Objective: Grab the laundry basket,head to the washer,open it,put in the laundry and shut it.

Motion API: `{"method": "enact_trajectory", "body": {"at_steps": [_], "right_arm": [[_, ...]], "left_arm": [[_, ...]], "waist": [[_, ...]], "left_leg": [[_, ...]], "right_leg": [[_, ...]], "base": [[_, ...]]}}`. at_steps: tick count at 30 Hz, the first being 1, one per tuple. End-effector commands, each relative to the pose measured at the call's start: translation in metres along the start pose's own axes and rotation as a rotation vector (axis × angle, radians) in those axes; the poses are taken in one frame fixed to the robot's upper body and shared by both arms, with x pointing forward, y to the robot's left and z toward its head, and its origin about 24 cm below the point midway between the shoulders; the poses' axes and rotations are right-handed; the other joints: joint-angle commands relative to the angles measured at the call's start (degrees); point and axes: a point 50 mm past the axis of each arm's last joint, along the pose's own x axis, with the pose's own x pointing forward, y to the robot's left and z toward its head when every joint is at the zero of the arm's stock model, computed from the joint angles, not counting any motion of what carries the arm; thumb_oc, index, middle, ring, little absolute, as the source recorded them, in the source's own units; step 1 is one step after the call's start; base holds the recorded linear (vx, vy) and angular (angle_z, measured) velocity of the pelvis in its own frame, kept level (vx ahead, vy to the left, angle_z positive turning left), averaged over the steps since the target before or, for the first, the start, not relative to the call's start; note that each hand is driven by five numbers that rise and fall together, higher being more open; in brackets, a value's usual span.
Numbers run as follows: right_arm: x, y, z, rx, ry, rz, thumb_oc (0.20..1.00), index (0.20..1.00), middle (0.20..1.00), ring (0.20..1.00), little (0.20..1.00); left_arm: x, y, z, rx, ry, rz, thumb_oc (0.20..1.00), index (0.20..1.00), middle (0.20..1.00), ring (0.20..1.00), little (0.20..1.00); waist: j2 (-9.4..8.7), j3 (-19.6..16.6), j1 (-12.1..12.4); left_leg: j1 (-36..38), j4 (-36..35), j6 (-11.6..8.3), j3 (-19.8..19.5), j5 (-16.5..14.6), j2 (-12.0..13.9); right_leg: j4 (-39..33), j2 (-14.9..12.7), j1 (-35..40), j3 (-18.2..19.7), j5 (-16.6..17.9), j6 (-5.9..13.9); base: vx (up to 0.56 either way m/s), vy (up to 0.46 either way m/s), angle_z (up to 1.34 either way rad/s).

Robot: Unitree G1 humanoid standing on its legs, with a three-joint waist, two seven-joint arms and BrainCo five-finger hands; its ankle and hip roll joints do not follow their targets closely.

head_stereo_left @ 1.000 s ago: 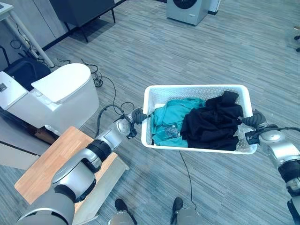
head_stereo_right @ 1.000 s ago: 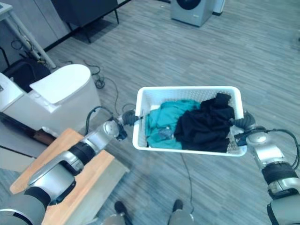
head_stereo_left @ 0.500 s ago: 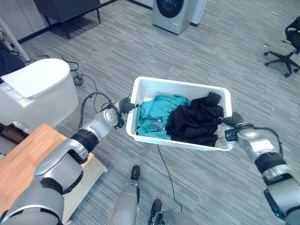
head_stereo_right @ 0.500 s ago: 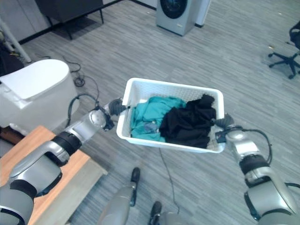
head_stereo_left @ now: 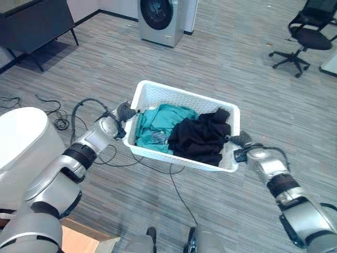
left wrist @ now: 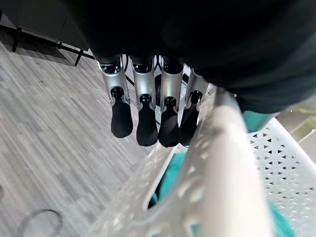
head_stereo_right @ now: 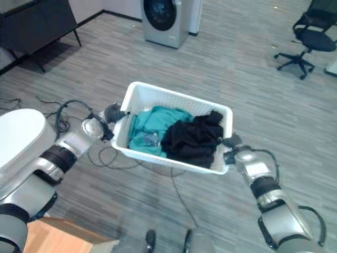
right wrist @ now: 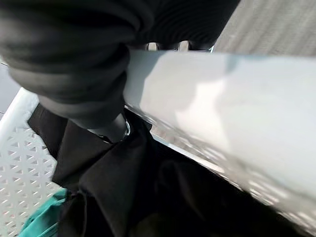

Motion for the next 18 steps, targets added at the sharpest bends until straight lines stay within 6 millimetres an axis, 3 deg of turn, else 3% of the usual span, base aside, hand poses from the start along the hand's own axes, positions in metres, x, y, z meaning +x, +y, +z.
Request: {"method": "enact_trajectory", "body": {"at_steps": [1,2,4,6,9,11,12,14,16,17,18], "right_arm": [[-0.006,0.016,0.079,0.014,-0.321,0.144,0.200,0.200,0.200,0.200,0.200],[-0.006,0.016,0.079,0.013,-0.320,0.144,0.200,0.200,0.200,0.200,0.200],[-0.006,0.015,0.077,0.013,-0.323,0.137,0.200,0.200,0.200,0.200,0.200],[-0.007,0.014,0.074,0.009,-0.319,0.132,0.200,0.200,0.200,0.200,0.200],[-0.008,0.006,0.066,0.007,-0.296,0.116,0.200,0.200,0.200,0.200,0.200],[-0.010,-0.004,0.061,0.023,-0.287,0.098,0.200,0.200,0.200,0.200,0.200],[-0.010,-0.010,0.062,0.039,-0.292,0.077,0.200,0.200,0.200,0.200,0.200],[-0.010,-0.009,0.057,0.053,-0.280,0.075,0.200,0.200,0.200,0.200,0.200],[-0.011,-0.010,0.060,0.061,-0.293,0.061,0.200,0.200,0.200,0.200,0.200],[-0.011,-0.011,0.061,0.062,-0.294,0.060,0.200,0.200,0.200,0.200,0.200],[-0.010,-0.012,0.063,0.071,-0.299,0.043,0.200,0.200,0.200,0.200,0.200]], "left_arm": [[0.007,0.016,0.048,-0.051,-0.181,0.079,0.200,0.200,0.200,0.200,0.200],[0.007,0.015,0.048,-0.052,-0.181,0.078,0.200,0.200,0.200,0.200,0.200],[0.007,0.015,0.042,-0.049,-0.168,0.086,0.200,0.200,0.200,0.200,0.200],[0.004,0.015,0.031,-0.041,-0.149,0.083,0.200,0.200,0.200,0.200,0.200],[0.005,0.009,0.030,-0.028,-0.146,0.063,0.200,0.200,0.200,0.200,0.200],[0.005,0.007,0.028,-0.031,-0.144,0.051,0.200,0.200,0.200,0.200,0.200],[0.007,0.004,0.031,-0.028,-0.143,0.036,0.200,0.200,0.200,0.200,0.200],[0.006,0.018,0.031,-0.012,-0.140,0.064,0.200,0.200,0.200,0.200,0.200],[0.006,0.026,0.036,-0.010,-0.153,0.077,0.200,0.200,0.200,0.200,0.200],[0.006,0.026,0.037,-0.008,-0.154,0.077,0.200,0.200,0.200,0.200,0.200],[0.007,0.025,0.045,-0.017,-0.169,0.076,0.200,0.200,0.200,0.200,0.200]], "waist": [[-0.16,-3.8,-2.6],[0.15,-3.8,-2.8],[0.45,-3.5,-3.4],[0.55,-3.9,-4.2],[-0.61,-6.7,-5.9],[0.17,-8.0,-7.9],[0.04,-7.8,-9.0],[-0.67,-8.0,-8.0],[-1.78,-7.1,-6.6],[-1.94,-7.2,-6.8],[-2.78,-6.4,-5.4]], "left_leg": [[-1.9,0.0,-0.97,-4.3,-2.0,-2.6],[-1.7,0.0,-0.97,-4.6,-2.2,-2.4],[1.2,0.6,-1.39,-4.1,-4.4,-2.4],[5.1,1.1,-1.78,-3.8,-7.3,-2.0],[9.0,3.4,-3.23,-5.1,-9.3,-1.4],[9.5,8.5,-5.44,-3.9,-6.2,1.7],[5.2,20.5,-7.47,-1.3,-0.3,4.5],[0.5,34.6,-7.14,3.2,5.3,9.6],[-5.6,48.0,-6.39,3.4,6.8,11.2],[-6.0,48.2,-6.34,3.3,6.9,11.0],[-11.0,49.4,-5.60,5.6,6.6,13.3]], "right_leg": [[-23.6,-3.9,2.9,1.1,13.3,5.12],[-24.1,-3.7,3.5,0.7,13.5,5.11],[-29.3,-5.1,1.4,-4.2,15.1,6.29],[-30.3,-4.8,1.5,-8.8,15.0,6.41],[-28.7,-4.2,4.8,-7.3,18.7,5.95],[-26.4,-2.8,6.2,-6.6,19.1,4.66],[-25.4,-2.9,7.4,-7.5,18.6,3.15],[-24.6,-0.6,11.3,-9.2,15.8,-0.61],[-24.6,0.9,14.7,-9.8,13.5,-3.19],[-24.6,0.8,14.5,-9.9,13.6,-3.20],[-24.8,1.8,17.7,-10.5,11.0,-4.39]], "base": [[0.34,-0.077,1.02],[0.50,-0.127,0.76],[0.45,-0.091,0.36],[0.55,-0.120,0.20],[0.61,-0.162,0.45],[0.58,-0.196,0.98],[0.36,-0.268,0.31],[0.41,-0.368,0.33],[0.33,-0.294,-0.02],[0.38,-0.261,-0.52],[0.36,-0.192,-0.51]]}}
